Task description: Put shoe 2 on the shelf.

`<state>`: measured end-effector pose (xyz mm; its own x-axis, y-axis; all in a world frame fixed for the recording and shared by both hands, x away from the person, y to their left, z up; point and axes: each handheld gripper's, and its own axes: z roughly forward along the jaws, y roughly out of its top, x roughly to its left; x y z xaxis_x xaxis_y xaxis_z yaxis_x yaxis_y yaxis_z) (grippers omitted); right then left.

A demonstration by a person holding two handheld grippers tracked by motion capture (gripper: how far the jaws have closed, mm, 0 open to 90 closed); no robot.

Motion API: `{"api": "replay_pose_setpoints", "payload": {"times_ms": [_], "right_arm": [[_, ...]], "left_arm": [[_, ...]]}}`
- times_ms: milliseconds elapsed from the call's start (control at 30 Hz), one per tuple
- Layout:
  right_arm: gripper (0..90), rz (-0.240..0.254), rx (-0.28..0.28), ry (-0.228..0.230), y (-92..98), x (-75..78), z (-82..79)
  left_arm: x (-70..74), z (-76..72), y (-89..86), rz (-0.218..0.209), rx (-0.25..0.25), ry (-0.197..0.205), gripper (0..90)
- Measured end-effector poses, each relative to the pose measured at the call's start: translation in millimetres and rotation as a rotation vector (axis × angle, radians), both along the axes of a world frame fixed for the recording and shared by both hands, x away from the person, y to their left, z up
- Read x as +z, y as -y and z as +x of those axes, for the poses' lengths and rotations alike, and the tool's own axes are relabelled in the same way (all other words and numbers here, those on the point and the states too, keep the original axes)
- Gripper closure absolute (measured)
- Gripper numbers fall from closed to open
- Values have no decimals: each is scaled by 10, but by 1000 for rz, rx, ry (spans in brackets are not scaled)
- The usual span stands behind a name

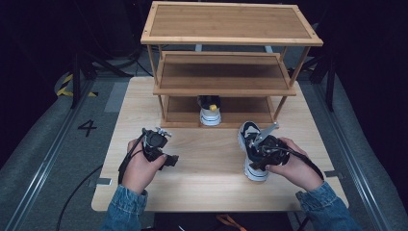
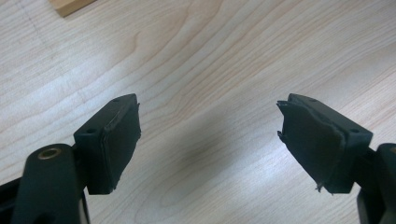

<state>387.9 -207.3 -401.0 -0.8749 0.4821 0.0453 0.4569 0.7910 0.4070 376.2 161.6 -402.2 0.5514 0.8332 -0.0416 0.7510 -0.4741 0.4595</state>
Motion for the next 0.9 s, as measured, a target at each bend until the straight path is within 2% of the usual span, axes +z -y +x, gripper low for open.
{"api": "replay_pose_setpoints", "payload": {"times_ms": [100, 367, 700, 733, 900], "right_arm": [[634, -15, 5, -27, -28, -39, -1], [701, 1, -25, -69, -36, -56, 6], [706, 23, -30, -41, -73, 55, 62], [706, 27, -20, -32, -90, 111, 103], [706, 26, -20, -5, -118, 192, 223]], "left_arm": [[3, 5, -1, -2, 2, 0, 200], [-3, 27, -1, -7, -4, -6, 202], [22, -19, -150, -26, 44, 3, 202], [21, -34, -183, -25, 50, -2, 202], [32, -71, -263, -15, 69, -1, 201]]}}
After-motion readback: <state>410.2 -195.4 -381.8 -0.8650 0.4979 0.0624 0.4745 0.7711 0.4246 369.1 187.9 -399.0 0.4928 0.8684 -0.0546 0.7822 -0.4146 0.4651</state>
